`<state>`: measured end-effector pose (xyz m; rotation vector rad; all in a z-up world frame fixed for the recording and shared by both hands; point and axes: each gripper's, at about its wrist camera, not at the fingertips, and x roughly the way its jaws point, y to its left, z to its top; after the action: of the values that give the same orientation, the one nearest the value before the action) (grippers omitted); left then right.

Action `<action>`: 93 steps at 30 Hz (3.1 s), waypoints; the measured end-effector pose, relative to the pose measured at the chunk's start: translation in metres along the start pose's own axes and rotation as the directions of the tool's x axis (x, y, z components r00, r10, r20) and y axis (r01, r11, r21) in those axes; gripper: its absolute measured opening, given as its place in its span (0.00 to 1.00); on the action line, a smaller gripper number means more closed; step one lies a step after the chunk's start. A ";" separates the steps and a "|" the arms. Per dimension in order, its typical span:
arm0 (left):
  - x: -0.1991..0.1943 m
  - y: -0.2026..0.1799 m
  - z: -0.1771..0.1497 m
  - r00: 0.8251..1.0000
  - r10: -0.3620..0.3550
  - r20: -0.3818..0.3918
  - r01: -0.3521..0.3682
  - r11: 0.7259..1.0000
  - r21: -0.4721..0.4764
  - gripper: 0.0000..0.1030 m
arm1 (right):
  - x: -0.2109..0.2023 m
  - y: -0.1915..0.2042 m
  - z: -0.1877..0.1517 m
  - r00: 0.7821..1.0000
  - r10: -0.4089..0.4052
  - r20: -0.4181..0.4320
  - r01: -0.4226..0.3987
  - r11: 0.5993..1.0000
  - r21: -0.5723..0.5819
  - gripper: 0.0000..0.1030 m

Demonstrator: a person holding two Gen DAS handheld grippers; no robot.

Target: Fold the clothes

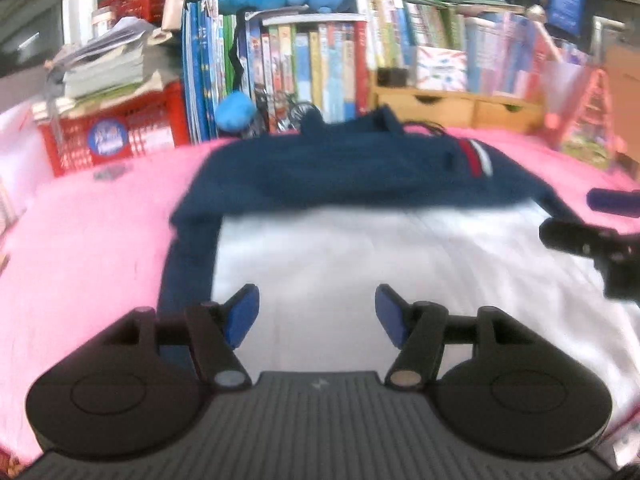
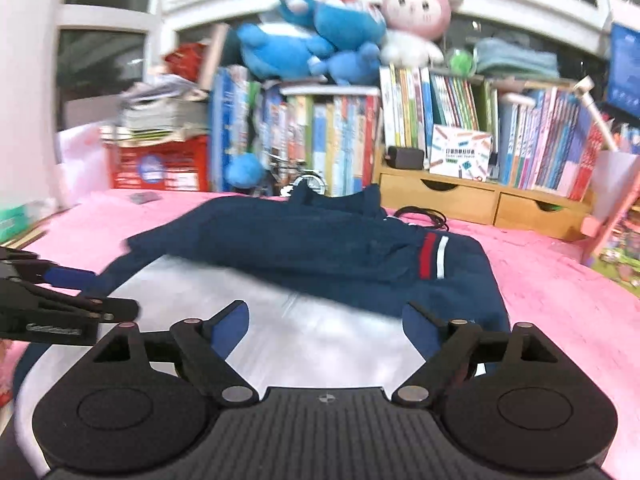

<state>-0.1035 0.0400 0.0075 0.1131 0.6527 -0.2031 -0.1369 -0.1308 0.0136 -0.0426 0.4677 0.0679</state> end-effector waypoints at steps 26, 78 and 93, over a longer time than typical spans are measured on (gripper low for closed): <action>-0.070 -0.039 -0.050 0.991 0.059 -0.124 -0.052 0.997 0.058 0.74 | -0.122 0.052 -0.075 0.994 -0.064 -0.094 0.064 0.998 0.000 0.98; -0.065 -0.016 -0.048 0.995 0.018 -0.101 -0.016 1.000 0.020 0.85 | -0.114 0.052 -0.084 0.996 -0.059 -0.072 0.060 0.998 0.013 0.99; -0.038 0.082 -0.088 0.980 -0.196 0.023 0.194 0.938 -0.286 0.95 | -0.090 -0.096 -0.126 0.995 0.030 -0.098 0.011 0.919 0.393 0.98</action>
<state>-0.1668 0.1403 -0.0349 -0.2320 0.6926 -0.2972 -0.2664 -0.2383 -0.0562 0.3543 0.5770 -0.0203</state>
